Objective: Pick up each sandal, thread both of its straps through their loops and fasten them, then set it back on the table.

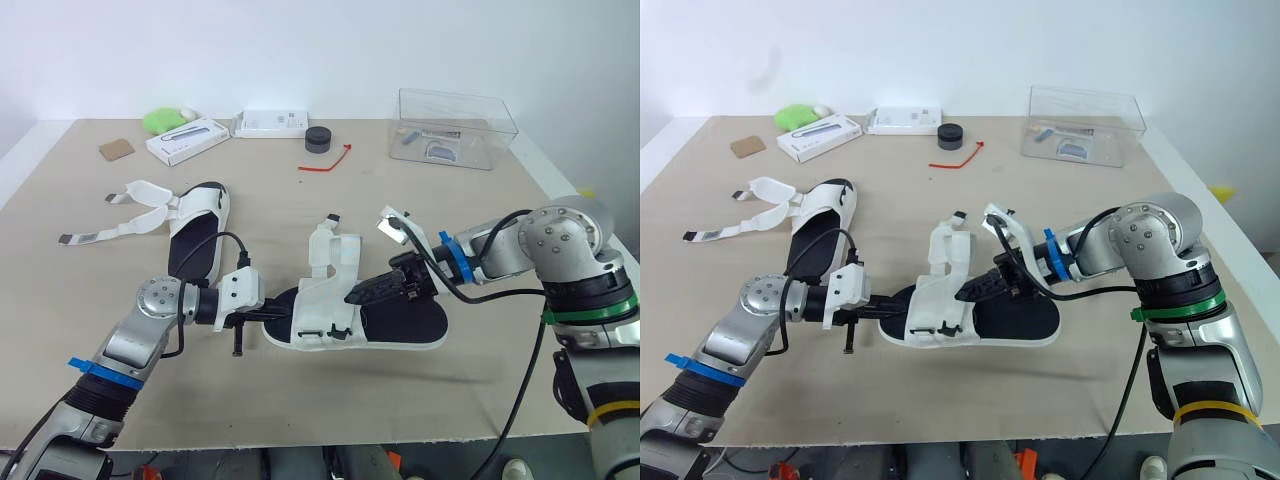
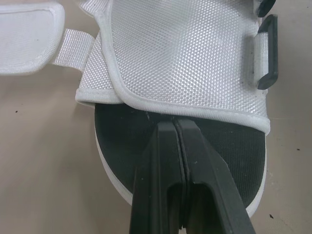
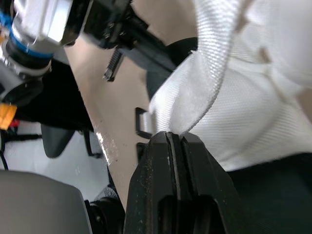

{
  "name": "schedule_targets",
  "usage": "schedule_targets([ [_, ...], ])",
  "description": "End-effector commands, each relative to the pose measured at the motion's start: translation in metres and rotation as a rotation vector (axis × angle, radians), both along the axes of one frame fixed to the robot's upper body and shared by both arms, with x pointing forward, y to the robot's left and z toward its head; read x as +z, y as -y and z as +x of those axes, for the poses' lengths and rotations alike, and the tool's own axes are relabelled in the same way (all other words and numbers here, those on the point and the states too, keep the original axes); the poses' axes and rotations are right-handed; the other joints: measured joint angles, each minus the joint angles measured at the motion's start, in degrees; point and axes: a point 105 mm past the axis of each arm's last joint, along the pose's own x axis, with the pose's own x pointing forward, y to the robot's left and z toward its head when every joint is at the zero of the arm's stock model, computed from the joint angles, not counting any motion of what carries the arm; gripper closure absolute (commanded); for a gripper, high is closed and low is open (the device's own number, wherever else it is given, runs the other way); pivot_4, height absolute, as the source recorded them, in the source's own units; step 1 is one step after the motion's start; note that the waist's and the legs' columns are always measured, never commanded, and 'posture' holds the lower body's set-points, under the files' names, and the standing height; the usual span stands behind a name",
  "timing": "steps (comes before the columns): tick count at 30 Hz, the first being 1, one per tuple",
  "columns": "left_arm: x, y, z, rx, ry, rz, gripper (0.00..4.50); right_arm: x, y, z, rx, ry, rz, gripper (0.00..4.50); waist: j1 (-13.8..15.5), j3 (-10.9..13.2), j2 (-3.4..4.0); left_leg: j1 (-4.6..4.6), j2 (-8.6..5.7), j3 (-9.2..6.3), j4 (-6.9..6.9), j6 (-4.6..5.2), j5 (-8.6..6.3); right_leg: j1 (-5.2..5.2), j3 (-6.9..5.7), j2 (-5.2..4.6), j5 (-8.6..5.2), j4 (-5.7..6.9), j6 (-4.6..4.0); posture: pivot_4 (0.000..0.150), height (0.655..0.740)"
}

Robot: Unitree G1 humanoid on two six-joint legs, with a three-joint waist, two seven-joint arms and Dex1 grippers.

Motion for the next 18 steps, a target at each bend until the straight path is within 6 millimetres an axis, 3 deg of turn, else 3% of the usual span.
schedule_targets([
  [1, 0.001, -0.001, 0.002, 0.014, 0.009, 0.009, 4.5, 0.002, -0.003, -0.005, 0.038, 0.034, -0.026, 4.49, 0.0, 0.0, 0.0, 0.0, 0.0, 0.0, 0.0, 0.0, 0.0, 0.0, 0.0, -0.01, 0.0, 0.0, 0.0, 0.15, 0.74],
  [18, -0.001, -0.001, 0.003, 0.019, 0.006, 0.009, 4.5, -0.002, -0.005, -0.03, 0.167, 0.154, -0.07, 4.49, 0.04, 0.0, 0.0, -0.01, -0.05, -0.03, 0.01, -0.01, 0.0, 0.0, -0.04, -0.06, -0.01, 0.0, 0.01, 0.15, 0.74],
])
